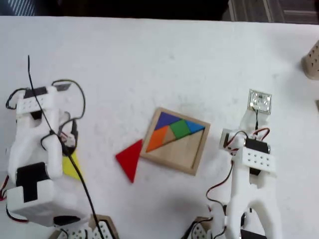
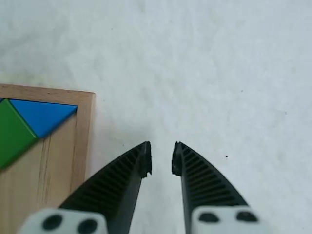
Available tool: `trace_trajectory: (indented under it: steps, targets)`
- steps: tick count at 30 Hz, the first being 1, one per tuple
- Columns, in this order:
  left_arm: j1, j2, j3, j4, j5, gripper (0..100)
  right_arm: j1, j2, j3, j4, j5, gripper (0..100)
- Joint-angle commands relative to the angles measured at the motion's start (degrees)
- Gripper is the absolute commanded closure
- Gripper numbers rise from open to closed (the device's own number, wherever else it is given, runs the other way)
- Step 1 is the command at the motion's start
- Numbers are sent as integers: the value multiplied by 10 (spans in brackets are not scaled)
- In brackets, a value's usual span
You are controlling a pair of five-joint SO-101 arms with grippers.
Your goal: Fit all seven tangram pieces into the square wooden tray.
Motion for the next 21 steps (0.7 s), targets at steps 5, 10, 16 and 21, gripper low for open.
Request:
trace_trajectory:
  steps: [5, 10, 16, 21]
  targets:
    - [-73, -32, -26, -41, -25, 881, -2, -19, -5, -7, 7, 916]
    - [-92, -145, 108, -133, -30, 858, -3, -19, -5, -7, 7, 915]
    - [-100, -210, 269, -216, -33, 854, -5, -16, -5, -8, 7, 915]
    - [-133, -211, 285, -230, -29, 718, -6, -15, -4, -7, 47, 918]
